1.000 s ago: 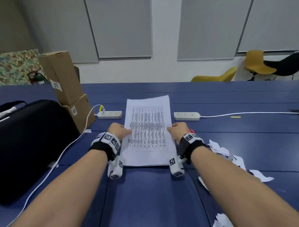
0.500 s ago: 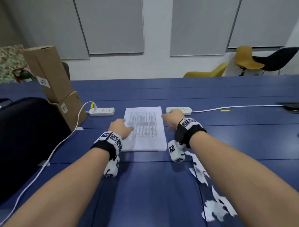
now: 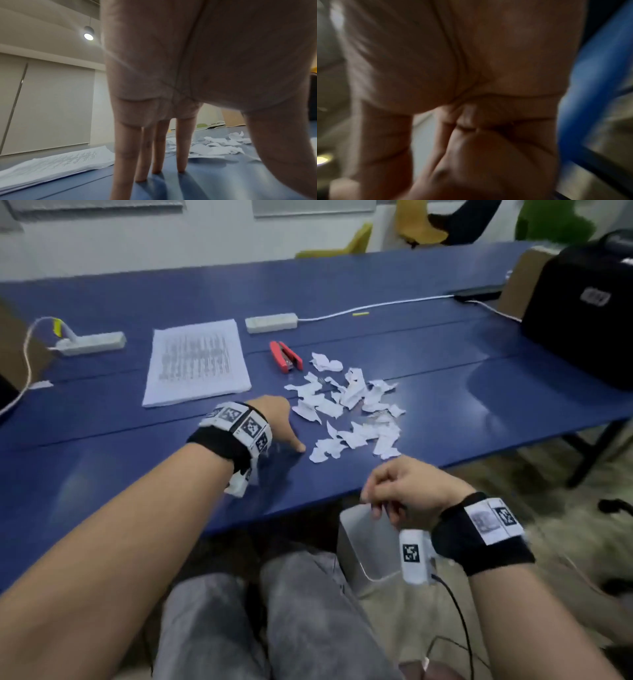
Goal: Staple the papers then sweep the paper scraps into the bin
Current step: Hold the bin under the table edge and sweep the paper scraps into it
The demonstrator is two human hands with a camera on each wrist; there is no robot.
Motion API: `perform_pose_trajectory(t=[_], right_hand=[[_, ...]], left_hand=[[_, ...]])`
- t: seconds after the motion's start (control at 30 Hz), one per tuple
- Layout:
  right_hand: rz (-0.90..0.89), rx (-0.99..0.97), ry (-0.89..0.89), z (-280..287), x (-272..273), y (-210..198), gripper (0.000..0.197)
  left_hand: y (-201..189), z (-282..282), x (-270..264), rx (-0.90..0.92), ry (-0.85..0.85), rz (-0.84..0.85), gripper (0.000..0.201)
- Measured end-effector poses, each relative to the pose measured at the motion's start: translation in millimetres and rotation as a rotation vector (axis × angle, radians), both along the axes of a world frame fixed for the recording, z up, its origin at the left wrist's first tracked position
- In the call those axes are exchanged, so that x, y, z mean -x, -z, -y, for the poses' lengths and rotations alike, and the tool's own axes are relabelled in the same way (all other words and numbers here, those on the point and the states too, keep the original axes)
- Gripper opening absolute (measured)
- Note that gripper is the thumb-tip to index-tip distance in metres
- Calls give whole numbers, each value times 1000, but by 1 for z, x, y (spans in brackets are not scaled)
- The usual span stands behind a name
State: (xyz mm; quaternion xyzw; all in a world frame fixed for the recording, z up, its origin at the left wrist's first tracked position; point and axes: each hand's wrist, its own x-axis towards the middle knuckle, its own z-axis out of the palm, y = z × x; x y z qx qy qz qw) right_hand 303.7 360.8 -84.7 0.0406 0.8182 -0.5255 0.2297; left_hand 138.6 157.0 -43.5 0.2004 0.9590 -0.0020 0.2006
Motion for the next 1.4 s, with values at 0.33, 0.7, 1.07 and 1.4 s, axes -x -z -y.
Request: perform_pose_trajectory(t=[0.33,0.7,1.07,1.4], right_hand=[[458,-369,511,-35,11,304,50],[755,-761,125,-44,7,348,60],[529,-647,226,-42,13,277,50],[384,39,926,-38,-14,161,16]], left_hand=[[15,-1,4,76,32,-88,65],[31,8,17,88,57,-99,76],[16,-1,-1,91,-38,-52,80],[-35,-62,-47,-106,74,-122,58]])
